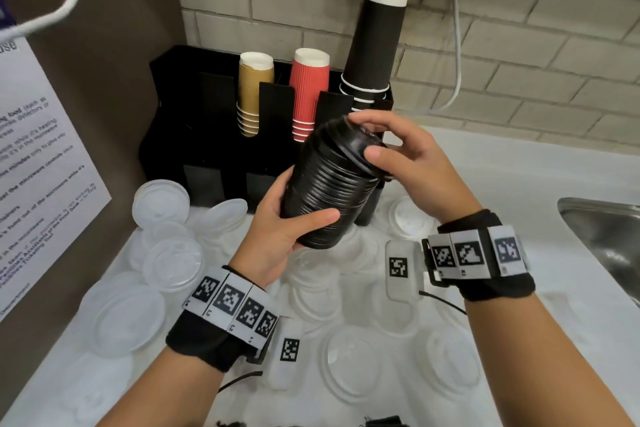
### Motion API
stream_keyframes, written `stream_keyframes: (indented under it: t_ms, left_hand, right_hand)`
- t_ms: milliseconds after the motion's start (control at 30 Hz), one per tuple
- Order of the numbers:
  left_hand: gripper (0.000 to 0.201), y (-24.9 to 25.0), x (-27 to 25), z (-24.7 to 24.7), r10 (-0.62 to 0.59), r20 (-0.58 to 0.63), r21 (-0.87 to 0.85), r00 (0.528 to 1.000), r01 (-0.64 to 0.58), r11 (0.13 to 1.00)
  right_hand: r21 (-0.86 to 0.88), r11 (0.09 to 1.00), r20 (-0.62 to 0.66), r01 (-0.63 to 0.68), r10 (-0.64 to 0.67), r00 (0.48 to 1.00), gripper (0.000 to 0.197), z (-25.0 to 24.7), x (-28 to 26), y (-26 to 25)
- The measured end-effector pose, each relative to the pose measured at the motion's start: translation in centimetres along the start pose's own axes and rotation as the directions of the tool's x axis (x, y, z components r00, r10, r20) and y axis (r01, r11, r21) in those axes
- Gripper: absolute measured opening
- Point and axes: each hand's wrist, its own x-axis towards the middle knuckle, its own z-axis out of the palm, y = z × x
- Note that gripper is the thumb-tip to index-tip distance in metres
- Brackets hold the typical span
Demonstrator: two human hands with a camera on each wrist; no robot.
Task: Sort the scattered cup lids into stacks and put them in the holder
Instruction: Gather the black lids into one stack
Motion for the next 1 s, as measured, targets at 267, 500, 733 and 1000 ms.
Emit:
stream_keyframes:
  t_ms: [267,500,733,1000]
  left_hand:
    - [0.084,0.4,-0.8,-0.6,0.010,0.006,0.084,1.000,-0.011,0.996]
    - [0.081,0.8,-0.7,-1.3,0.007,0.016,0.067,1.000,-0.008,0.998]
    - [0.076,2.3,-0.7,-2.6,0.004,-0.004,-0.028,1.000,-0.004,1.000]
    - [0.052,10.2,0.0,-5.8,0.067,-0.002,-0.011,0.998,-0.067,0.998]
  right_hand:
    - [-0.187,0.982,0.017,0.011,-0.008,1.000,0.044,1.1,-0.5,-1.0]
    - [-0.247,0.966,0.043,0.070,-0.061,0.997,0.042,2.1,-0.4,-0.9]
    - [-0.267,0.959,0.061,0.095,-0.082,0.995,0.048,3.6,0.6,-1.6]
    - [-0.683,0.721,0.435,0.119,0.270,0.859,0.010,7.3,1.6,0.6]
